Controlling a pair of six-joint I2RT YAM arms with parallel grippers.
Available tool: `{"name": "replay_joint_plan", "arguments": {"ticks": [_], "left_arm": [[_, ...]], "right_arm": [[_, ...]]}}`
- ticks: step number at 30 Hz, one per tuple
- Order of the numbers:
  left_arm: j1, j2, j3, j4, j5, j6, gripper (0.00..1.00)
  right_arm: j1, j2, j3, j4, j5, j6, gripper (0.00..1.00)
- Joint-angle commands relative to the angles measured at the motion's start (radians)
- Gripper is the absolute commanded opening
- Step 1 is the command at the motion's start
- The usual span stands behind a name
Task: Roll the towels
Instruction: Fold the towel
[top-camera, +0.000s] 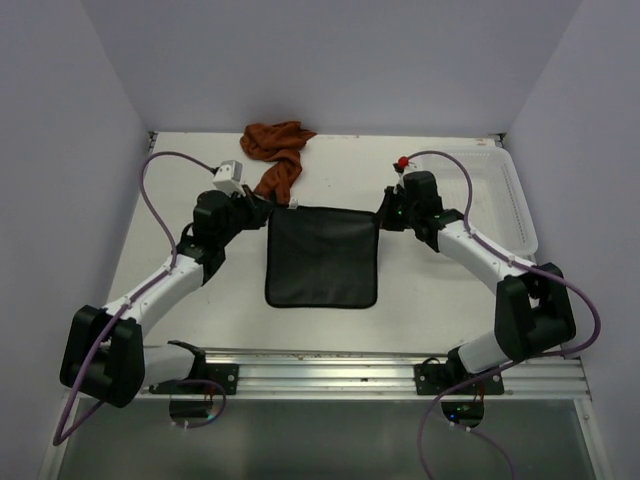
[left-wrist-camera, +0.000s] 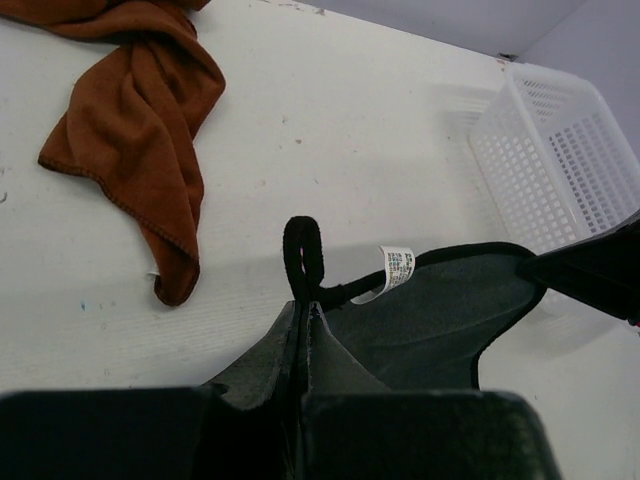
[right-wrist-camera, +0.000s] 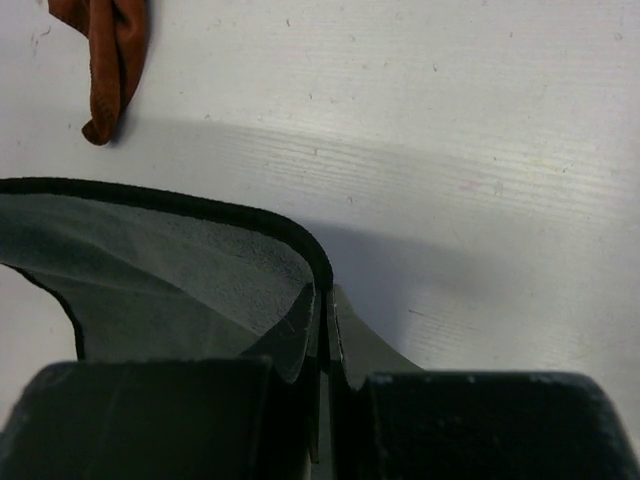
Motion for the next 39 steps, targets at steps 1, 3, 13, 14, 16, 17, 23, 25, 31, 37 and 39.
{"name": "replay_joint_plan", "arguments": {"ticks": [1, 3, 13, 14, 16, 17, 23, 25, 31, 37, 39], "left_arm": [[0.01, -0.007, -0.022, 0.123, 0.0, -0.001, 0.0], [0.008, -0.019, -0.061, 0.138, 0.003, -0.009, 0.0], [0.007, -0.126, -0.239, 0.19, 0.032, -0.023, 0.0], [0.007, -0.148, -0.251, 0.195, 0.041, -0.021, 0.0], [-0.003, -0.166, -0.282, 0.207, 0.049, -0.017, 0.0], [-0.006, -0.18, -0.289, 0.21, 0.049, -0.012, 0.0], [-0.039, -0.23, -0.372, 0.224, 0.038, -0.017, 0.0], [-0.041, -0.24, -0.403, 0.229, 0.034, -0.018, 0.0], [-0.043, -0.286, -0.458, 0.214, 0.017, -0.026, 0.0], [-0.044, -0.298, -0.483, 0.212, 0.014, -0.031, 0.0], [-0.043, -0.303, -0.496, 0.221, 0.014, -0.034, 0.0]], "right_arm": [[0.0, -0.011, 0.001, 0.077, -0.016, -0.039, 0.0], [-0.002, -0.023, -0.021, 0.08, -0.014, -0.061, 0.0], [0.003, -0.15, -0.22, 0.144, -0.023, -0.087, 0.16], [0.004, -0.165, -0.228, 0.146, -0.028, -0.087, 0.16], [0.014, -0.179, -0.249, 0.144, -0.033, -0.085, 0.16], [0.014, -0.184, -0.255, 0.146, -0.036, -0.085, 0.16], [0.067, -0.225, -0.318, 0.144, -0.007, -0.084, 0.15], [0.084, -0.233, -0.334, 0.144, 0.013, -0.085, 0.16], [0.095, -0.271, -0.39, 0.144, 0.024, -0.078, 0.18], [0.098, -0.31, -0.415, 0.131, 0.024, -0.084, 0.23], [0.099, -0.314, -0.423, 0.129, 0.021, -0.085, 0.25]]}}
